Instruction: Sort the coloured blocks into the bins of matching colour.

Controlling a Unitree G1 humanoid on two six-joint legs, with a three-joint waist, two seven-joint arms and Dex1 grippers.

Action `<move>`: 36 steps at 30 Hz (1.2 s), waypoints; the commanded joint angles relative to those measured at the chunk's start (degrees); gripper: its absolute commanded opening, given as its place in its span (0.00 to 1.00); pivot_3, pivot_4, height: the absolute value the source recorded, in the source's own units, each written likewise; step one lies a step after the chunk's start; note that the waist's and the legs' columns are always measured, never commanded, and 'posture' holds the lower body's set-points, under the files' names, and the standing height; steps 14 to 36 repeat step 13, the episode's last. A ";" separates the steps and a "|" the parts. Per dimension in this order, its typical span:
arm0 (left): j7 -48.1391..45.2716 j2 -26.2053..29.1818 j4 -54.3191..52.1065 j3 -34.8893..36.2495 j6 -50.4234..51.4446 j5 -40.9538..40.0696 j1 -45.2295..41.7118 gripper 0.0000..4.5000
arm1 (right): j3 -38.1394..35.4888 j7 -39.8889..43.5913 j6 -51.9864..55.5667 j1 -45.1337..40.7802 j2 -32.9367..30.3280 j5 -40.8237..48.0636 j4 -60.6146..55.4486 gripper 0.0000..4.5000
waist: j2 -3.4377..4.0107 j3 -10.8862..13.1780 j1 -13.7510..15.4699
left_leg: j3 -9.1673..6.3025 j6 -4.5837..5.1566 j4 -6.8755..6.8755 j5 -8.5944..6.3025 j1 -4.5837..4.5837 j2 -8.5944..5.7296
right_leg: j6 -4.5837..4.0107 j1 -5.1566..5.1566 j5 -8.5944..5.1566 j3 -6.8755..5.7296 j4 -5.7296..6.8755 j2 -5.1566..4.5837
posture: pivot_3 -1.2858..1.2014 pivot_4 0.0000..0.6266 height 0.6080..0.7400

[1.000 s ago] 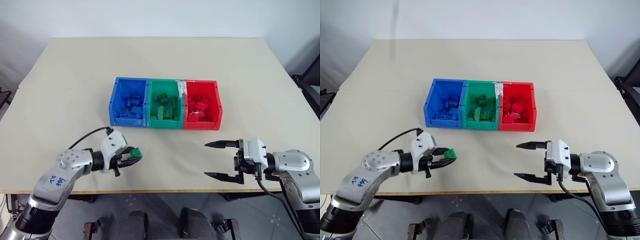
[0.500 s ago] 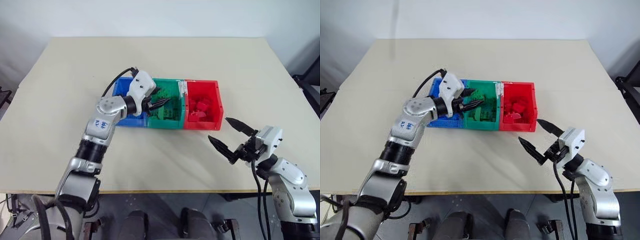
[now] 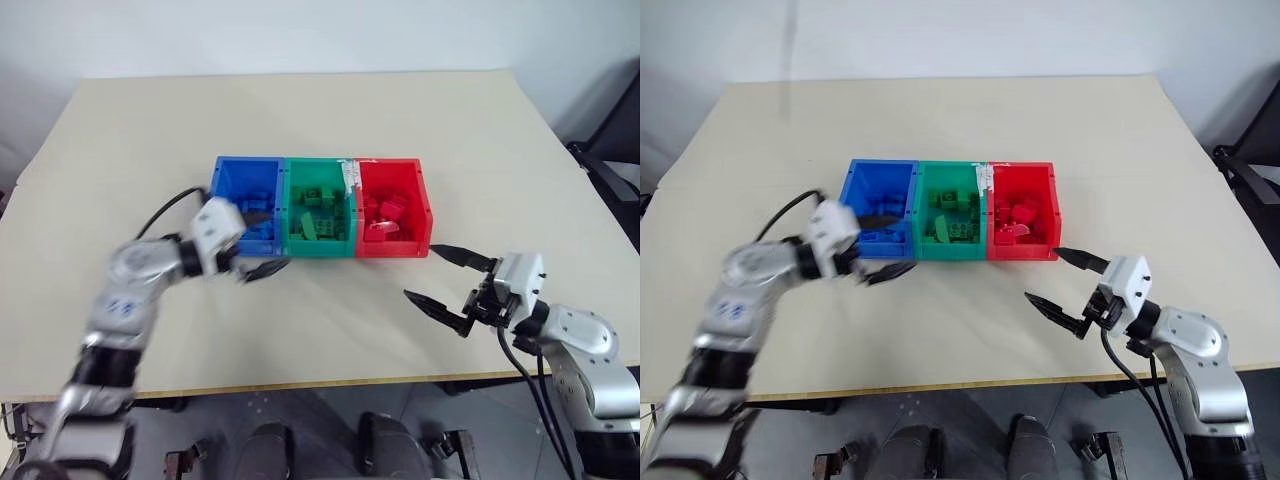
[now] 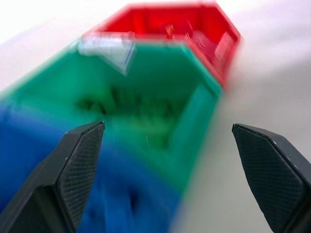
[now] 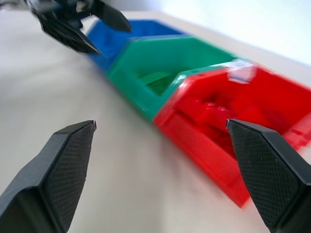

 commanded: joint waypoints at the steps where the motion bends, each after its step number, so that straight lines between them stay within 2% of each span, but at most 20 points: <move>1: -2.40 3.32 -4.99 8.48 -2.49 -3.46 8.67 1.00 | 0.95 5.96 -2.70 -3.44 -2.12 -0.83 5.09 1.00 | -0.01 0.01 0.68 | -0.03 0.00 0.01 -0.01 -0.02 0.02 | 0.00 0.00 0.00 -0.03 -0.01 0.00 | 0.52 0.24 1.00; 4: -0.82 3.51 -5.22 15.82 -6.45 -2.39 19.79 1.00 | 1.40 8.30 -4.26 -8.39 -1.94 -1.54 11.78 1.00 | 0.01 0.02 0.80 | -0.05 0.02 0.06 -0.03 -0.01 0.00 | 0.01 0.06 0.00 -0.04 -0.05 -0.01 | 0.52 0.24 1.00; 11: 7.61 -0.03 -11.60 17.82 -5.87 -0.93 26.40 1.00 | 0.34 9.58 -3.36 -10.80 -1.12 -0.22 14.97 1.00 | 0.00 0.01 1.66 | -0.12 0.02 0.07 -0.06 -0.04 -0.02 | 0.00 0.08 0.01 -0.10 -0.04 -0.04 | 0.52 0.24 1.00; 36: 9.24 -0.64 -13.21 18.02 -5.18 -1.17 27.19 1.00 | 0.19 9.48 -3.05 -10.81 -1.42 -0.42 15.15 1.00 | 0.00 0.01 1.52 | -0.08 0.00 0.05 -0.07 -0.03 -0.01 | 0.00 0.06 0.01 -0.08 -0.04 -0.04 | 0.52 0.24 1.00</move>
